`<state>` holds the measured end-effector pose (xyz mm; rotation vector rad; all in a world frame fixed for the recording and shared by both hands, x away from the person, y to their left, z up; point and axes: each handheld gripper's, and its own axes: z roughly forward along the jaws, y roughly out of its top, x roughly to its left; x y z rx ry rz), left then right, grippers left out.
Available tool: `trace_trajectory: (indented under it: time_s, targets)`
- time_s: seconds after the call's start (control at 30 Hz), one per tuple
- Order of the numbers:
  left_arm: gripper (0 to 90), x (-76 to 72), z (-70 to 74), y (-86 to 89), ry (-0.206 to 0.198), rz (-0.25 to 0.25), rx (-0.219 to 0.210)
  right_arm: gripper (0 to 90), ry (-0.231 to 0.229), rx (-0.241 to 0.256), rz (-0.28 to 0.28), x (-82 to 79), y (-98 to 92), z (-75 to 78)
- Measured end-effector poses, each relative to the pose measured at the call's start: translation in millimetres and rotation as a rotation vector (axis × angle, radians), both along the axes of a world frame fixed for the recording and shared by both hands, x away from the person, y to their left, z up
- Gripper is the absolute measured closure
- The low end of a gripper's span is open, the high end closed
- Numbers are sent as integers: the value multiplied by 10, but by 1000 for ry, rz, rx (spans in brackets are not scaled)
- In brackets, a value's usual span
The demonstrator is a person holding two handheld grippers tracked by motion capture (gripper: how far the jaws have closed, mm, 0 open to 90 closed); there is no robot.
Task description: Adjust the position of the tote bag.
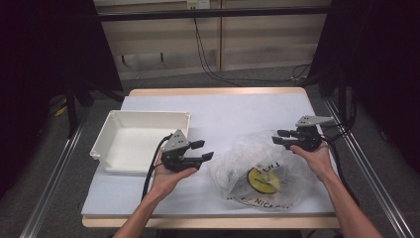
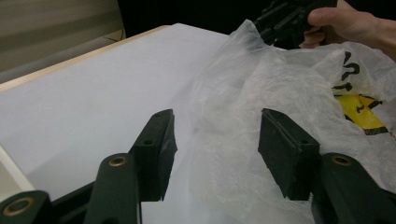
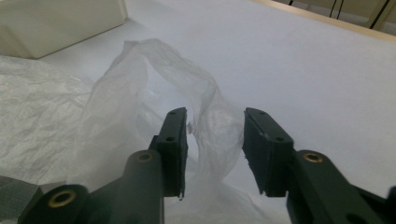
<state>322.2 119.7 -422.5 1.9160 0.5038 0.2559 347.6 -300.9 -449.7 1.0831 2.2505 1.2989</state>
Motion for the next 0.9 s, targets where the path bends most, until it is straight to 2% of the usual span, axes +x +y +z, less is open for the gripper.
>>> trace_trajectory:
  time_s: [0.1, 0.13, 0.2, 0.27, 0.47, 0.73, 0.9]
  targets:
    - [436, 11, -17, 22, 3, 9, -2, 696, 17, -19, 10, 21, 3, -33]
    - [432, 16, -28, 32, 2, 16, 5, 724, 17, -11, 8, 25, 0, -40]
    - [430, 17, -36, 41, 5, 20, 8, 839, 22, 10, 12, 30, -9, -36]
    - [426, 20, -38, 46, 4, 18, 0, 884, 21, 37, 15, 27, -16, -17]
    - [427, 18, 5, 52, -5, 23, -9, 894, -31, 68, 39, -37, 4, 114]
    - [427, -5, 108, 1, -32, -3, -34, 899, -107, 117, 110, -154, 214, 426]
    - [423, -9, 134, -105, -38, -37, -35, 900, -149, 162, 118, -184, 238, 610]
